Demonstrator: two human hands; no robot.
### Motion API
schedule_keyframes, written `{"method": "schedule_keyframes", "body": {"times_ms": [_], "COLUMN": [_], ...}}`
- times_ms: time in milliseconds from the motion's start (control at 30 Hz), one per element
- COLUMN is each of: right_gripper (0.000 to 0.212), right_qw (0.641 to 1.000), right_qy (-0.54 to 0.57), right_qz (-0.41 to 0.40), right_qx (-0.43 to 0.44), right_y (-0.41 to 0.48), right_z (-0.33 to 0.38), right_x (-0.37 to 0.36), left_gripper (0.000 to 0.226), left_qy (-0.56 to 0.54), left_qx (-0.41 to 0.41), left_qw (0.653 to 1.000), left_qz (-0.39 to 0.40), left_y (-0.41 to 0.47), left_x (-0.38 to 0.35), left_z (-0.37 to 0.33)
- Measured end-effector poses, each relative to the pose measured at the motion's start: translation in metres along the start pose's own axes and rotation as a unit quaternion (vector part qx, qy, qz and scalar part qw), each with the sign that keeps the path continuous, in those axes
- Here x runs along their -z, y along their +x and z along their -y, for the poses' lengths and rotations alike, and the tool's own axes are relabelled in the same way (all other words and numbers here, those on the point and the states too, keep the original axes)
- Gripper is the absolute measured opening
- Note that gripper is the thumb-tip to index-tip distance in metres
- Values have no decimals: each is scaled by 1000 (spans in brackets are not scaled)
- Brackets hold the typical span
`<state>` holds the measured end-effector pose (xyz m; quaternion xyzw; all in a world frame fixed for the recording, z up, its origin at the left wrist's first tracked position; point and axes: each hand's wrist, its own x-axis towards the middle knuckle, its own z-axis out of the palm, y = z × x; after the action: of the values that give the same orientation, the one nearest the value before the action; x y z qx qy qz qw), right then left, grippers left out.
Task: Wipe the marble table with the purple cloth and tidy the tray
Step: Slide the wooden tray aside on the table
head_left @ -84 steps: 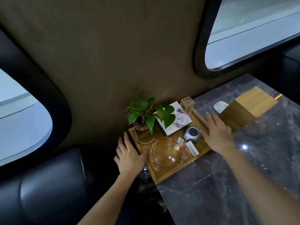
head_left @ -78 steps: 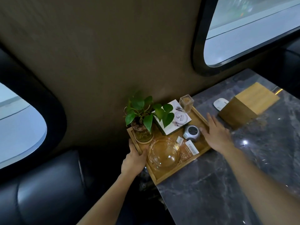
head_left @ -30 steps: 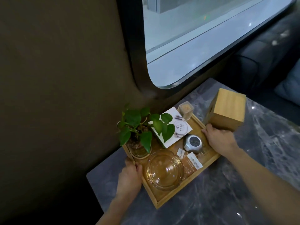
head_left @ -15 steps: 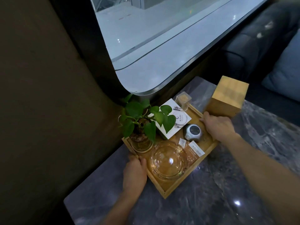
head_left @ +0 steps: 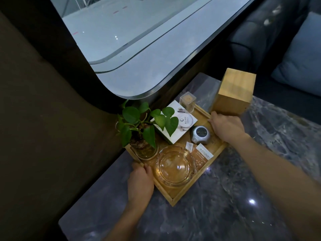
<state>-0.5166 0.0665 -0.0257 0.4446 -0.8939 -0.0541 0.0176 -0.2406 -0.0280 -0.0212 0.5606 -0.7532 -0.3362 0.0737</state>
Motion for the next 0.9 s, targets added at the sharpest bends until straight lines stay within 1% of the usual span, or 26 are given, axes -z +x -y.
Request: {"method": "schedule_keyframes", "body": {"times_ms": [67,133,233,433,533,667,733,833,900], "right_gripper": [26,18,15,28,33,44,48,59,60], "right_qw": [1000,999,997,994,992,988,988,982,977], "right_qy": [10,24,50,76,104,134,130,153,167], "right_qz": [6,-12,-32,-57,-42,-58,-46,-39,-31], "right_qx": [-15,-24,-44,-49,-52,-55,-72,-102,-127], "right_y": [-2,-8,-19,-62,-88,-130,-150,-182,-204], "right_z": [3,5,10,17,19,24,23,22,21], "right_x": [4,10,21,43,48,53,54,56,58], "left_gripper": [23,25,30,31,30,32,31,35,40], "left_qy": [-6,-1,28,76,87,84,83,111,123], "left_qx": [5,7,7,-39,-65,-117,-157,-255,-291], "left_qw": [1000,1000,999,996,994,989,984,960,947], "left_qz": [1,6,20,33,30,33,28,24,50], "left_y": [-1,-1,-1,-14,-28,-48,-57,-72,-83], "left_x": [2,6,14,34,42,40,34,25,18], "left_z": [0,2,6,4,-4,-11,-15,-22,-29]}}
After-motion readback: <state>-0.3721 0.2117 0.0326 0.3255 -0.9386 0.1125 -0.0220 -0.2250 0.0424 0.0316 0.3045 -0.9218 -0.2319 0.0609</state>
